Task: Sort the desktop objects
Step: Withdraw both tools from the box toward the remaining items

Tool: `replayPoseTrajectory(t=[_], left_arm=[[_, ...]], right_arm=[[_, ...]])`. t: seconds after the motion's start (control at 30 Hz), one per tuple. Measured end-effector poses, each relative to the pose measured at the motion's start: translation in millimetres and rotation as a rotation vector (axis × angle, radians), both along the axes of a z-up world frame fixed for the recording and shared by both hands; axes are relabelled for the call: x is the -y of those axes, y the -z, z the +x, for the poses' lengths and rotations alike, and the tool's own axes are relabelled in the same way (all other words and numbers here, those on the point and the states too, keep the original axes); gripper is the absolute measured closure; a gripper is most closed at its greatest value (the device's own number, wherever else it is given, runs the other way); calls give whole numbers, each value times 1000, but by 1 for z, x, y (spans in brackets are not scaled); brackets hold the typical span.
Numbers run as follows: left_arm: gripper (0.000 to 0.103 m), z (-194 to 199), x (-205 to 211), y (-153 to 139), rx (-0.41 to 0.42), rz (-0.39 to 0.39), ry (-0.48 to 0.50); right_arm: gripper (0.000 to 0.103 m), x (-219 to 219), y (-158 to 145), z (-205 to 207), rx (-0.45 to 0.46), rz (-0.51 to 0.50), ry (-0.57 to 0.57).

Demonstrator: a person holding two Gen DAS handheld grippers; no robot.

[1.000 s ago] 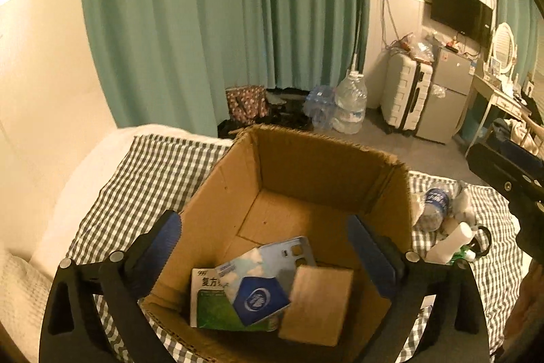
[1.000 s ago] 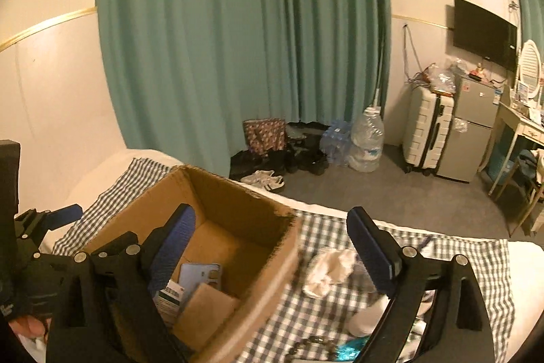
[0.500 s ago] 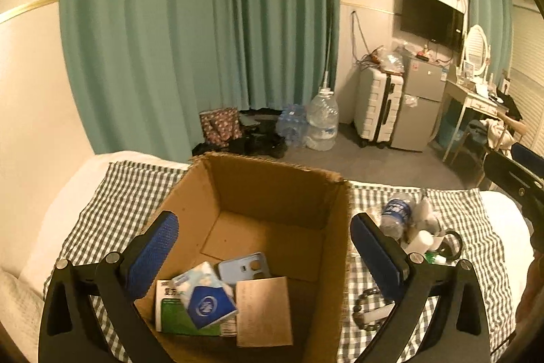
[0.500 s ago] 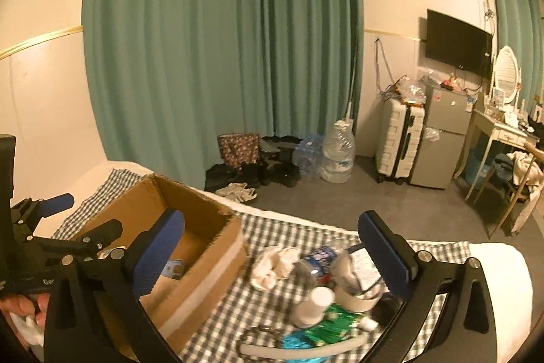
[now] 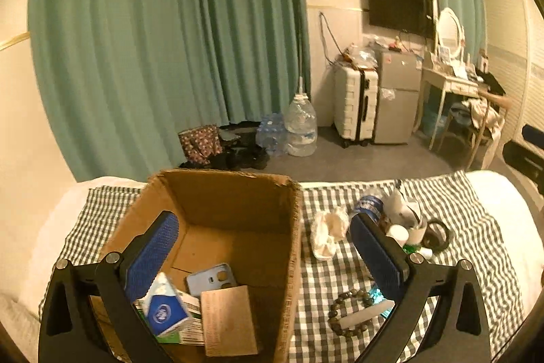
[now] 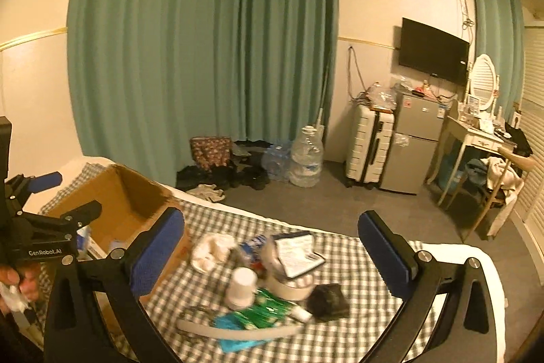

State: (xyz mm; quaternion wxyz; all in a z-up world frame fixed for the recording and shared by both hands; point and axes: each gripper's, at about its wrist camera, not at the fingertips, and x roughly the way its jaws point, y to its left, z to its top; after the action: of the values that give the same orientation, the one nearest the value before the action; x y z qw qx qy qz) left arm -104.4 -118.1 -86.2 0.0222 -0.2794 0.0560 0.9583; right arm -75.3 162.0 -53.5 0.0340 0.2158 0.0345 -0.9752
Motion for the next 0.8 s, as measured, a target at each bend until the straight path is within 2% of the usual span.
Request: replayPoseTrajectory(t=[0.17, 0.4, 0.53, 0.67, 0.8], left_arm=[[0, -6, -21, 11, 36, 14, 50], [0, -14, -70, 33, 80, -49, 174], [0, -27, -94, 39, 100, -25, 205], [0, -34, -117, 49, 98, -71, 214], [0, -40, -124, 65, 136, -43, 244]], right_arm=[[0, -31, 11, -1, 23, 13, 43], [0, -71, 24, -7, 64, 5, 92], [0, -92, 33, -14, 91, -34, 111], [0, -103, 45, -18, 101, -24, 132], [0, -115, 62, -25, 128, -32, 137]])
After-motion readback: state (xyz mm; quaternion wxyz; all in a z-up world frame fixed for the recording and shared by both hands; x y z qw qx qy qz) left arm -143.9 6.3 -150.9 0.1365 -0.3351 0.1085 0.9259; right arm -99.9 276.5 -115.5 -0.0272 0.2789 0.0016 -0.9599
